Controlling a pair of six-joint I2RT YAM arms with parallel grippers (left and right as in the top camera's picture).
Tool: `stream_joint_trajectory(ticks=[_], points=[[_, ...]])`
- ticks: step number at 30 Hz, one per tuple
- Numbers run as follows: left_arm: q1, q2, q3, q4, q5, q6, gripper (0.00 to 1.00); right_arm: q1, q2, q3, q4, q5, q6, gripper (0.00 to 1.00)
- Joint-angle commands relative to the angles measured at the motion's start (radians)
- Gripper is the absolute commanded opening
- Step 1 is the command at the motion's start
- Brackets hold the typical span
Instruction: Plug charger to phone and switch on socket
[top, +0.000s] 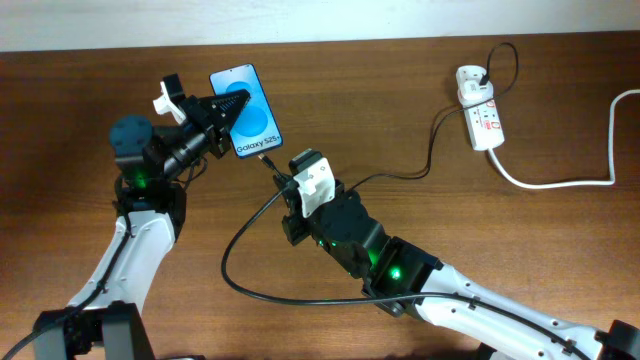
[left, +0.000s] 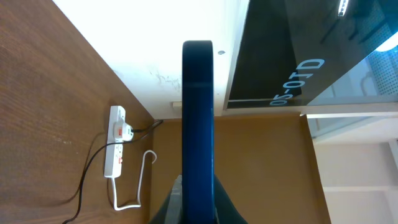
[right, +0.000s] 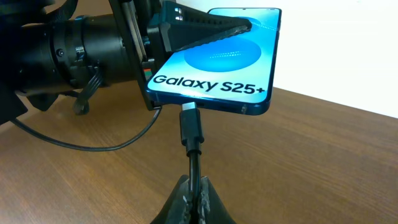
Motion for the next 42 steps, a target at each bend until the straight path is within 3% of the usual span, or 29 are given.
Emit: stream_joint_trajectory(ticks=[1,42], points=[[0.008,-0.026,0.016,0.010,0.014,0.019,0.00,-0.002,0.008,0.008,0.007,0.013,0.007,0.04],[-0.020,-0.026,0.016,0.010,0.029,0.019,0.00,-0.032,0.060,0.008,0.069,-0.026,0.060,0.04]])
